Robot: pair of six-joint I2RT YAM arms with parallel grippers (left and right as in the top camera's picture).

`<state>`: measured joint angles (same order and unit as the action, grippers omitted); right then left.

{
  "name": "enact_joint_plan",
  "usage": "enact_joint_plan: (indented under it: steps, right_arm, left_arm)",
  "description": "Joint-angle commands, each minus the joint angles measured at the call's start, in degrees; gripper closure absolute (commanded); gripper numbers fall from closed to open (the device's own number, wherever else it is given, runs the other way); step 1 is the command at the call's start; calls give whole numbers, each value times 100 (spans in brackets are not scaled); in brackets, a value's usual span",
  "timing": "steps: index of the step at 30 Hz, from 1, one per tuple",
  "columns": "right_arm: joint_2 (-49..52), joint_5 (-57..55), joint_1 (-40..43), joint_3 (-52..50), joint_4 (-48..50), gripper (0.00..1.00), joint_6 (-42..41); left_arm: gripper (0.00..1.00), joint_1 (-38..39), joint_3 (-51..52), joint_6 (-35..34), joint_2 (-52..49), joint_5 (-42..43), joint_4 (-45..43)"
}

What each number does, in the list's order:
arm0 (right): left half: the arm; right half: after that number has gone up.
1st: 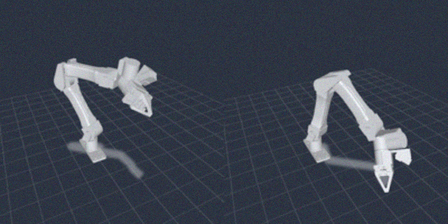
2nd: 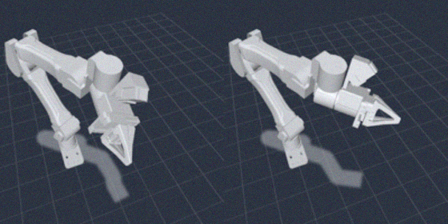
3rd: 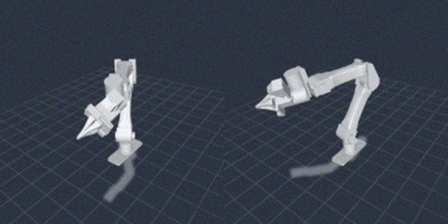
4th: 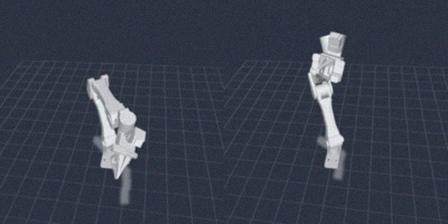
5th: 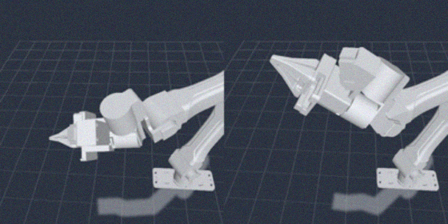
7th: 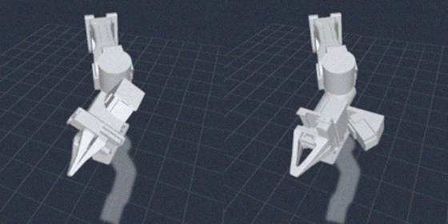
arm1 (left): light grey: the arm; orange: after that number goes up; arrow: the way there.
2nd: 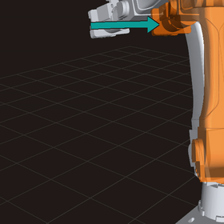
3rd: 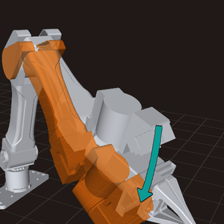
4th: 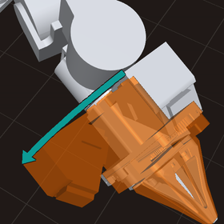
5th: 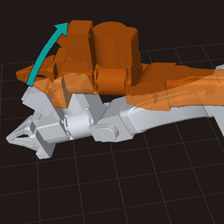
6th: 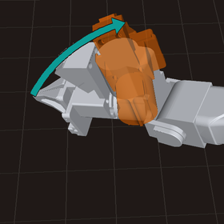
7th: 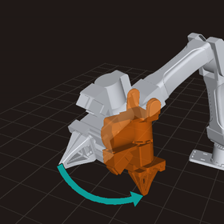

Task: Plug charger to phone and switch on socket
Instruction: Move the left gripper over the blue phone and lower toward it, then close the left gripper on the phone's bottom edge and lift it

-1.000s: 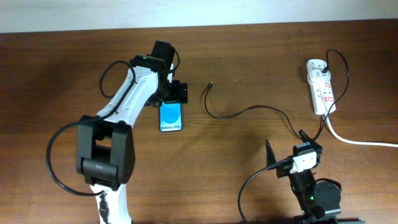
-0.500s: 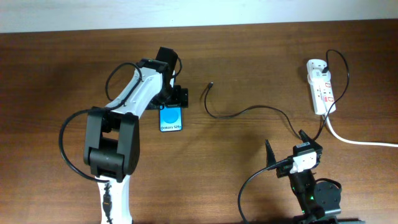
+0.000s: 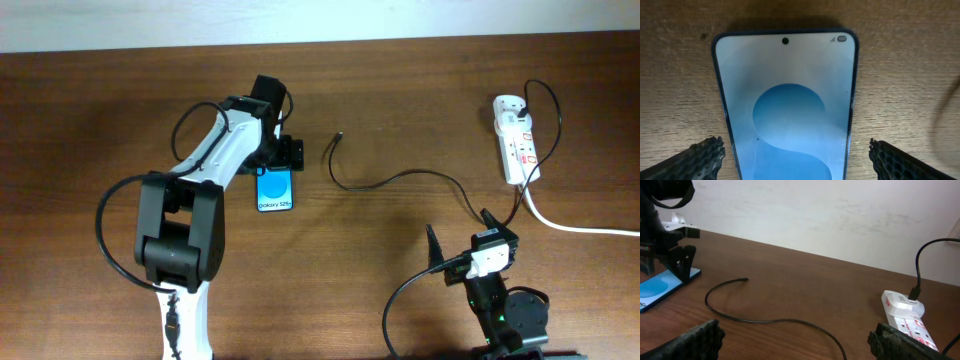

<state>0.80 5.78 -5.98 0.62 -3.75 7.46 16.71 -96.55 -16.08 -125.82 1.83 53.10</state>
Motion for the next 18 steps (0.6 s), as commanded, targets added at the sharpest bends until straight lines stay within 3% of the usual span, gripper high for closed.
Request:
enact_joint_plan:
  steps: [1,15,18]
  right_arm:
    - [-61,-48,39,-31,-31,2,-39]
    - [-61,-48,39,-31,-31,2,-39]
    - [-61,-46,39,-31,-31,2,-39]
  left_arm:
    - [1,17,96,50,-83,-85,-20]
    - [0,17,444,48,-83,-81,-254]
    - [4,17,444,46,-83,-76,-282]
